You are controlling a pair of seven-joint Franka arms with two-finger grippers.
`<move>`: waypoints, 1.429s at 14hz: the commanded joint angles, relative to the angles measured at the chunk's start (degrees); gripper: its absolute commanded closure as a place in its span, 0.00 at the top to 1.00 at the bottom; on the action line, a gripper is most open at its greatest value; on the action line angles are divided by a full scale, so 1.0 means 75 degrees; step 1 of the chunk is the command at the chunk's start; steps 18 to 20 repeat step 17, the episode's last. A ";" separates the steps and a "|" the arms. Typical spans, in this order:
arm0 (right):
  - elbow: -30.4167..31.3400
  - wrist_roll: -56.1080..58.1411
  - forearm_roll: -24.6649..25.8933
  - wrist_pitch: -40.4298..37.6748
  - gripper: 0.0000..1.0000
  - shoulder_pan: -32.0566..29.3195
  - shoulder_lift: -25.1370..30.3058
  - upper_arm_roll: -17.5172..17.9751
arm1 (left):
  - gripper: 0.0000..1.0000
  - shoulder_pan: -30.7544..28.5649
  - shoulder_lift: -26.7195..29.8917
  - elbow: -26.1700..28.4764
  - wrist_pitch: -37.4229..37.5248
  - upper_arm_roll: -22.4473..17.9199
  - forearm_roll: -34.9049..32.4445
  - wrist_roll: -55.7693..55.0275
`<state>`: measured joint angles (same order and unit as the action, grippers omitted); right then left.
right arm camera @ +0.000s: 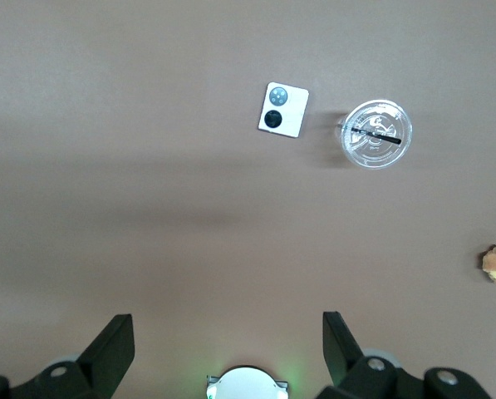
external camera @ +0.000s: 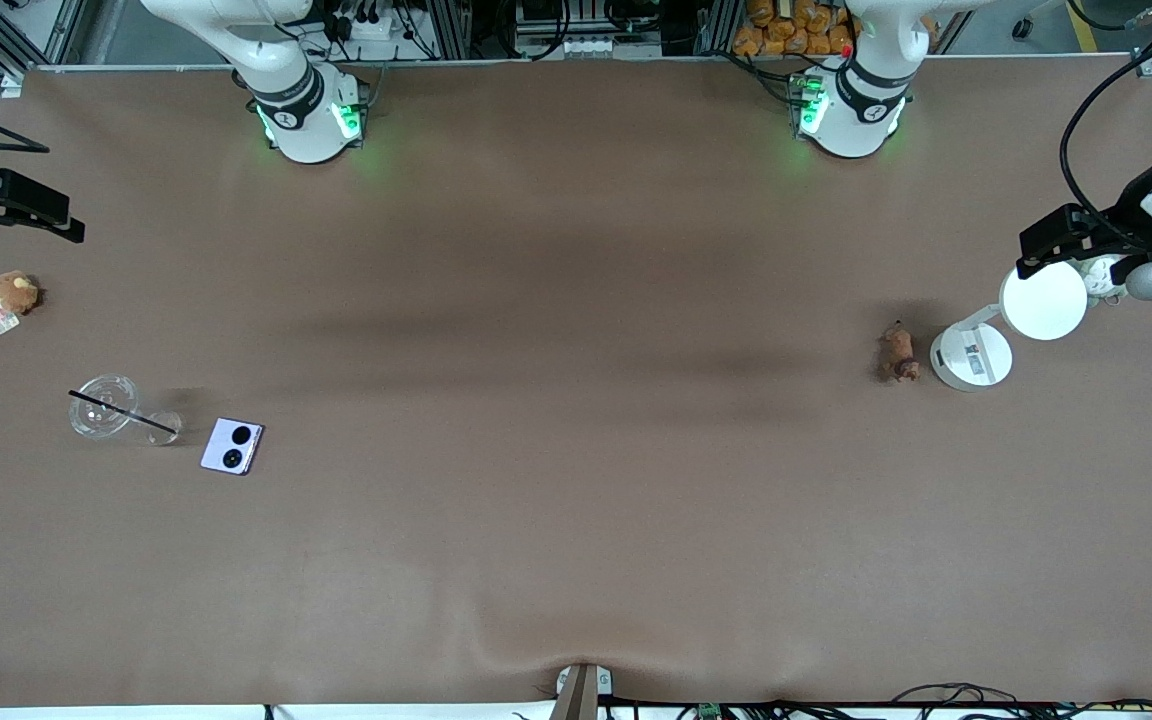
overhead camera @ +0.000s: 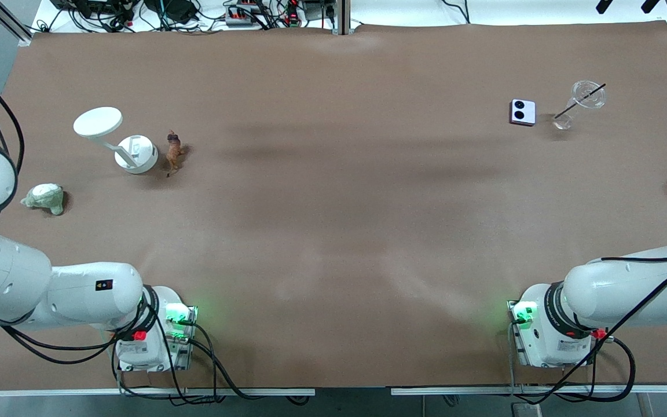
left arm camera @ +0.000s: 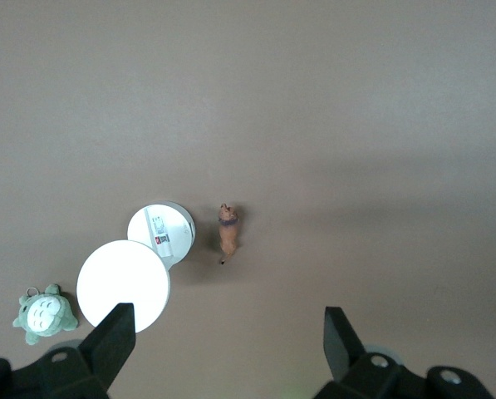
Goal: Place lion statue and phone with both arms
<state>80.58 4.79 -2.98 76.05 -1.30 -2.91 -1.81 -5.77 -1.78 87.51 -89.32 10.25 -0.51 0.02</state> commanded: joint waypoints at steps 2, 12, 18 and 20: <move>-0.0209 -0.0076 0.0011 -0.0039 1.00 -0.0120 -0.0104 0.0136 | 1.00 0.0312 0.0179 0.0156 0.0049 -0.0170 0.0080 0.0103; -0.0209 -0.0076 0.0023 -0.0015 1.00 -0.0155 -0.0104 0.0124 | 1.00 0.0723 -0.0032 0.0074 0.0050 -0.0651 0.0010 0.0114; -0.0220 -0.0076 0.0023 -0.0015 1.00 -0.0167 -0.0104 0.0113 | 1.00 0.0653 -0.0067 0.0039 0.0050 -0.0639 -0.0014 0.0079; -0.0220 -0.0076 0.0023 -0.0015 1.00 -0.0167 -0.0104 0.0113 | 1.00 0.0653 -0.0067 0.0039 0.0050 -0.0639 -0.0014 0.0079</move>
